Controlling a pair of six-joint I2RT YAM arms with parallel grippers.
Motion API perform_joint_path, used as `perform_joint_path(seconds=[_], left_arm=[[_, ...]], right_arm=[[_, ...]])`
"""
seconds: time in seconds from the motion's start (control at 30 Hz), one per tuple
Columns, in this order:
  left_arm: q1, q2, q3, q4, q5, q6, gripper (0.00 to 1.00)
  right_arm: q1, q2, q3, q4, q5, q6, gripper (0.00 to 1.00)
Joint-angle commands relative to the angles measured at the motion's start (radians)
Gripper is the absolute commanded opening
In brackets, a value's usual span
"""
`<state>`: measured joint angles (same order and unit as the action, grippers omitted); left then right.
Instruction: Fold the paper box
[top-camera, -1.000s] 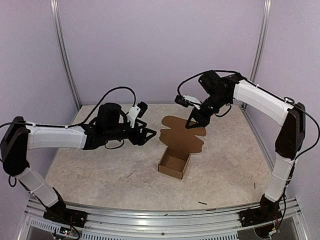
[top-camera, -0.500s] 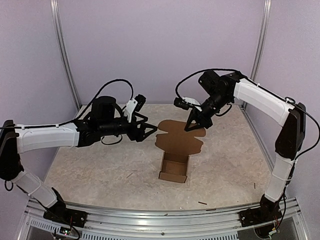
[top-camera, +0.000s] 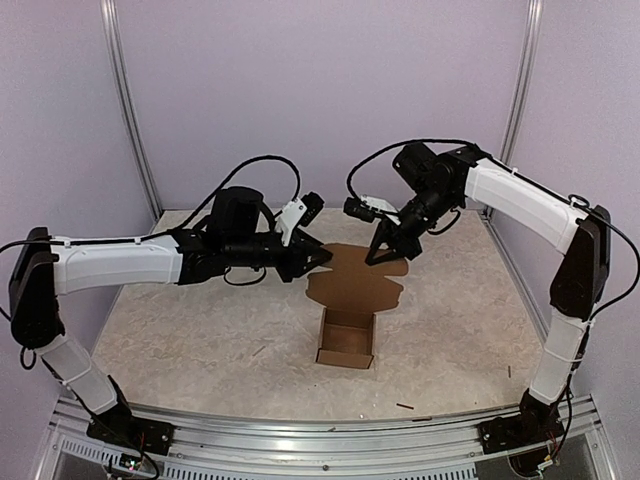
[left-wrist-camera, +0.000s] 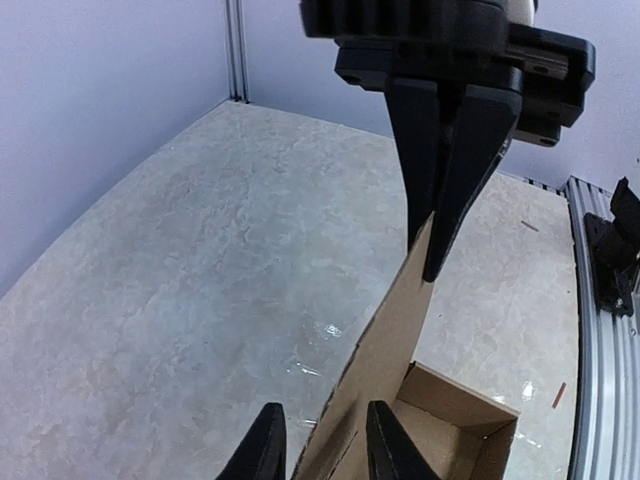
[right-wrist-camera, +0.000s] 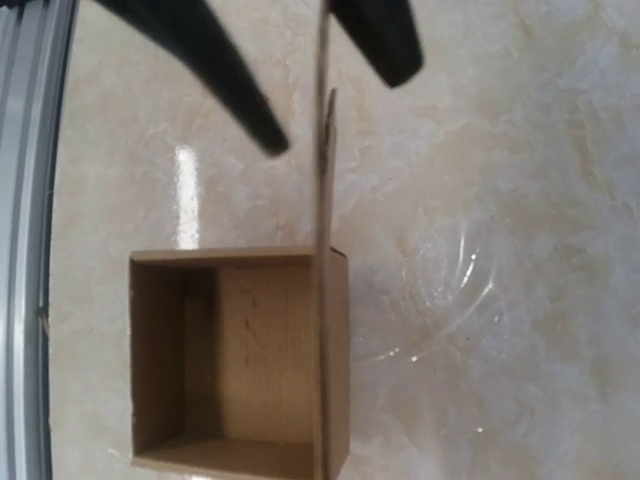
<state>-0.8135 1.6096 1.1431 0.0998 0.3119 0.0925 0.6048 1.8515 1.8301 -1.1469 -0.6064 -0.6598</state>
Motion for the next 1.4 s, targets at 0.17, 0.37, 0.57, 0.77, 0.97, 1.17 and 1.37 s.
perform_joint_path(seconds=[0.17,0.37,0.57,0.77,0.97,1.17,1.37], left_arm=[[-0.053,0.057,0.095,-0.080,-0.133,-0.176,0.17],[-0.129,0.108,0.174,-0.084,-0.195,-0.338,0.37],[-0.144,0.028,0.176,-0.254,-0.270,-0.260,0.58],[-0.067,-0.193,0.015,-0.268,-0.294,-0.158,0.71],[0.099,-0.225,-0.086,-0.160,-0.194,-0.185,0.63],[0.097,-0.056,-0.004,-0.179,-0.090,-0.105,0.59],[0.039,-0.031,-0.011,-0.156,-0.043,-0.043,0.59]], right_arm=[[0.010,0.001,-0.004,0.086,0.040,0.122,0.00],[0.011,0.021,0.018,0.108,0.081,0.162,0.00],[0.009,-0.008,-0.027,0.108,0.106,0.114,0.00],[0.011,-0.083,-0.112,0.108,0.018,-0.027,0.00],[0.020,-0.094,-0.116,0.068,-0.024,-0.098,0.00],[0.030,-0.108,-0.121,0.068,-0.012,-0.093,0.00],[0.030,-0.103,-0.136,0.093,0.020,-0.058,0.00]])
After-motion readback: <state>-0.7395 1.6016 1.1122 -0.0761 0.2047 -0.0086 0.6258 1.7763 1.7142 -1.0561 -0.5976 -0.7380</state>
